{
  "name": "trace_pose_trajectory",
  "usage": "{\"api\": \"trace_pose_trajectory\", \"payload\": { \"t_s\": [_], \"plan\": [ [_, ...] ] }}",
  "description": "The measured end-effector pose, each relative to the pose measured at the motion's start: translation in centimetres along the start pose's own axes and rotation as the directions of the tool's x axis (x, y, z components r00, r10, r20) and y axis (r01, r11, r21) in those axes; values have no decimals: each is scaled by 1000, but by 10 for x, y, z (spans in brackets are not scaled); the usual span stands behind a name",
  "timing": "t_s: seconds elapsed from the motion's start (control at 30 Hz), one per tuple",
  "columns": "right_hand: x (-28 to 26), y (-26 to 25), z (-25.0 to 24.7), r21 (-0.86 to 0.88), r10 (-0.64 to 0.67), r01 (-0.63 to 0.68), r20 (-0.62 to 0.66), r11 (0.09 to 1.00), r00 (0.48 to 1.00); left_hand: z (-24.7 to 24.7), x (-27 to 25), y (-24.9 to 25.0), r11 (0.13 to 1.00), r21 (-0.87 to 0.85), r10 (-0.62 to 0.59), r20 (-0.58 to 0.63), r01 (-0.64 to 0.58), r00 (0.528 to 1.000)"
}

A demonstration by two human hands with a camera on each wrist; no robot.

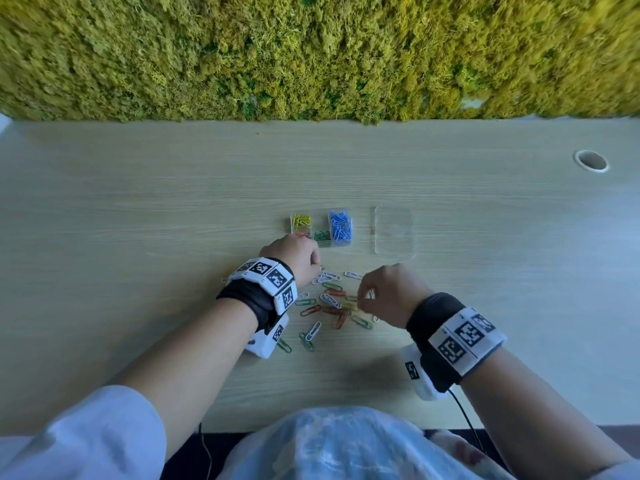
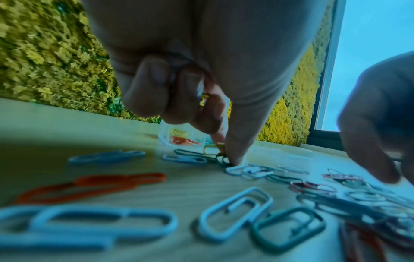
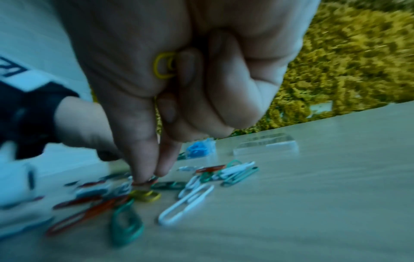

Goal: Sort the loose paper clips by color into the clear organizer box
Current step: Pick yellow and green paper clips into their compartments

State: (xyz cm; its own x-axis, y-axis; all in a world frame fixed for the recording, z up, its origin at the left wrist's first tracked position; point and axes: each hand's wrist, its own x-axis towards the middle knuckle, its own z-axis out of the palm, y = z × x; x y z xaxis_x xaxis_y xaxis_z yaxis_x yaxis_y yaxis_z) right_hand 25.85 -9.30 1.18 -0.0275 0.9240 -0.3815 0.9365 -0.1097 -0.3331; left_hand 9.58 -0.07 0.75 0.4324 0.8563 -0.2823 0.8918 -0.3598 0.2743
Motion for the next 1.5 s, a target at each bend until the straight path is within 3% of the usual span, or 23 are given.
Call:
{"api": "trace_pose_trajectory", "payload": {
  "t_s": [0.13,0.23,0.33,0.5,0.57,0.63,0.67,0.7,0.73,0.77,0.8,0.87,0.9,0.97,1.07,1.13,1.17,1.27,1.33,1.4,1.5],
  "plan": [
    [3,-11,10,-90,5,-1,40,996,999,0,-3,-7,986,-160,-34,48,41,998],
    [5,-15,10,-118,33,-26,64,993,997,-3,-7,-12,914,-395,-58,95,91,994],
    [7,-17,10,-139,41,-28,94,990,995,-3,-9,-17,751,-628,-124,167,202,978],
    [8,-17,7,-135,43,-27,123,991,991,0,-12,-23,332,-882,-142,304,335,942],
    [6,-14,4,-16,52,-50,134,999,990,1,-15,-23,248,-905,-127,324,347,937],
    [4,-8,-2,291,48,-92,154,952,987,3,-17,-24,223,-908,-110,339,356,934],
    [2,-4,-4,516,33,-120,174,848,984,6,-18,-26,217,-908,-111,343,359,933],
    [1,0,-5,749,9,-161,203,643,979,7,-18,-26,213,-908,-115,344,361,932],
    [1,5,-6,905,-30,-210,238,370,971,8,-18,-27,213,-907,-122,343,363,931],
    [1,10,-7,959,-87,-259,270,119,959,9,-18,-26,215,-906,-130,342,363,931],
    [1,14,-6,953,-149,-296,284,-67,947,10,-17,-25,221,-905,-136,340,363,930],
    [2,19,-4,904,-235,-330,270,-272,934,11,-17,-23,239,-900,-140,339,364,930],
    [3,20,-2,895,-246,-328,259,-302,934,11,-18,-21,253,-896,-136,340,364,931],
    [5,22,-1,905,-218,-312,255,-288,942,12,-18,-19,287,-887,-122,342,363,932],
    [7,17,-5,927,-90,-320,308,-196,947,13,-19,-17,333,-871,-111,344,361,933],
    [11,16,-6,910,14,-406,408,-88,913,12,-20,-16,351,-866,-105,341,355,934],
    [12,15,-7,888,52,-459,457,42,888,12,-20,-16,363,-863,-102,338,352,935],
    [16,4,-13,594,189,-483,488,644,852,12,-21,-16,448,-826,-99,335,343,937],
    [18,-3,-23,404,252,-408,386,819,887,12,-21,-14,501,-796,-96,338,339,936],
    [25,-5,-31,394,256,-403,375,826,891,13,-21,-13,516,-786,-96,343,341,935],
    [29,-11,-42,226,263,-392,446,892,856,13,-23,-13,518,-786,-87,345,338,935]
  ]
}}
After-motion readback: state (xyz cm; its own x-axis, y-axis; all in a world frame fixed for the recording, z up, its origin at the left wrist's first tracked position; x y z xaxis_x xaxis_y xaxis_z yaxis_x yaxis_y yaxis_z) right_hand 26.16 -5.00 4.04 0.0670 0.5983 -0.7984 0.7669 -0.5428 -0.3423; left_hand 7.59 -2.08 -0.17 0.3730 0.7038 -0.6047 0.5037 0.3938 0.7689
